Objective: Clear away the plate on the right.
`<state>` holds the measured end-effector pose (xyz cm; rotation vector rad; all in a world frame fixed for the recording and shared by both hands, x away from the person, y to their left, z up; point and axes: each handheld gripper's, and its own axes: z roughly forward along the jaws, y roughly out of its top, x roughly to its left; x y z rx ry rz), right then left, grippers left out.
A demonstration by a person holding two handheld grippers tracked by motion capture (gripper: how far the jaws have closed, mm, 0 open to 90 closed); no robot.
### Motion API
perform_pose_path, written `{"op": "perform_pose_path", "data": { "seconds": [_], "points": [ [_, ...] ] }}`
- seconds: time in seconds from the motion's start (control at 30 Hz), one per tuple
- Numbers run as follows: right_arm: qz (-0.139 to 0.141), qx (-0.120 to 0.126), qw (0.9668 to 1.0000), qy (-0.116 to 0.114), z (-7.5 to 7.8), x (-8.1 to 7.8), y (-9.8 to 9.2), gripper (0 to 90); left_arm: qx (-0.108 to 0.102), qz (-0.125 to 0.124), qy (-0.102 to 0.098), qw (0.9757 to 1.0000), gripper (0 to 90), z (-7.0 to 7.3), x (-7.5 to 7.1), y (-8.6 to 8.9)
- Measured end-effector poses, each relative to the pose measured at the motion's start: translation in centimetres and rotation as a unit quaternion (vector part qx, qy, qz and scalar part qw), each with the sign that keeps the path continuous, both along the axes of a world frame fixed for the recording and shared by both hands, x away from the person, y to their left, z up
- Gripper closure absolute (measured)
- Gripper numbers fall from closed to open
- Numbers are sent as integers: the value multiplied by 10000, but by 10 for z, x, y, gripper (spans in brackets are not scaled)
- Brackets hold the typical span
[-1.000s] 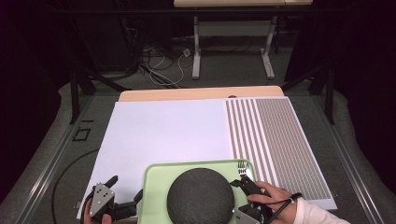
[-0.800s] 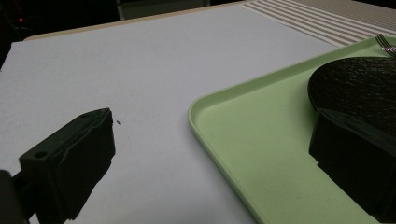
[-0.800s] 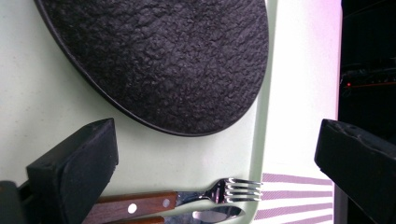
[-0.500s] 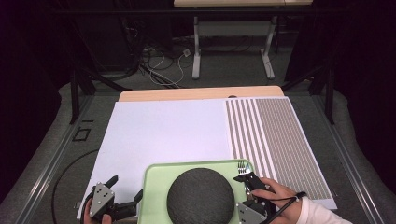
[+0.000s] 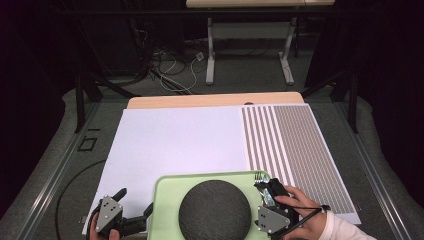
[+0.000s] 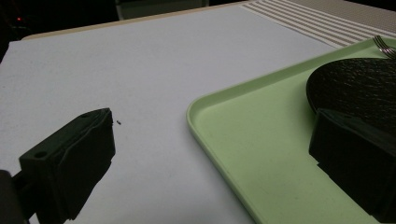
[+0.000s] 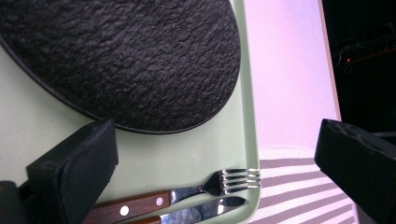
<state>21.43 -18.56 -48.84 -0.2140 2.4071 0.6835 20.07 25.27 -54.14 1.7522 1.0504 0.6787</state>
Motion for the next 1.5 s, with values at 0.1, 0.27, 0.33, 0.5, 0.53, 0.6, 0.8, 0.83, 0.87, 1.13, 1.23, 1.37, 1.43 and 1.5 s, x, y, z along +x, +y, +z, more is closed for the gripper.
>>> {"op": "perform_pose_path", "data": {
  "seconds": [0.1, 0.27, 0.33, 0.5, 0.53, 0.6, 0.8, 0.83, 0.87, 1.13, 1.23, 1.37, 1.43, 1.5],
  "points": [
    [-165, 159, 9997, 123, 1, 2, -2, 0, -17, 0, 1, 10000, 5, 0, 0, 0],
    [-644, 433, 9961, 410, 3, 12, -8, 0, -21, -6, 9, 10000, 5, 0, 0, 0],
    [-800, 648, 9933, 523, 3, 17, -11, 0, -24, -5, 9, 10000, 5, 0, 0, 0],
    [-1255, 1082, 9822, 885, 5, 29, -23, 0, -30, -3, 8, 10000, 5, 0, 0, 0],
    [-1312, 1174, 9800, 930, 5, 31, -26, 0, -29, -4, 7, 10000, 5, 0, 0, 0],
    [-1480, 1350, 9741, 1046, 6, 34, -30, 0, -34, -4, 8, 10000, 5, 0, 0, 0],
    [-1894, 1808, 9580, 1171, 7, 40, -44, 0, -42, -6, 8, 10000, 5, 0, 0, 0],
    [-1967, 1864, 9549, 1216, 6, 41, -46, 0, -18, -10, -2, 10000, 5, 0, 0, 1],
    [-2055, 1938, 9511, 1248, 5, 42, -49, 0, -21, -10, -2, 10000, 5, 0, 0, 1],
    [-2622, 2556, 9171, 1578, -2, 47, -74, 0, -43, -6, 11, 10000, 6, 0, 0, 0],
    [-2851, 2807, 9012, 1662, -4, 48, -85, 0, -44, -6, 7, 10000, 5, 0, 0, 0],
    [-3032, 3023, 8867, 1743, -8, 47, -96, 0, -21, -10, 2, 10000, 5, 0, 0, 1],
    [-3137, 3144, 8775, 1808, -10, 47, -101, 0, -41, -5, 14, 10000, 5, 0, 0, 0],
    [-3287, 3224, 8679, 1864, -13, 46, -107, 0, -42, -6, 15, 10000, 5, 0, 0, 0]
  ]
}}
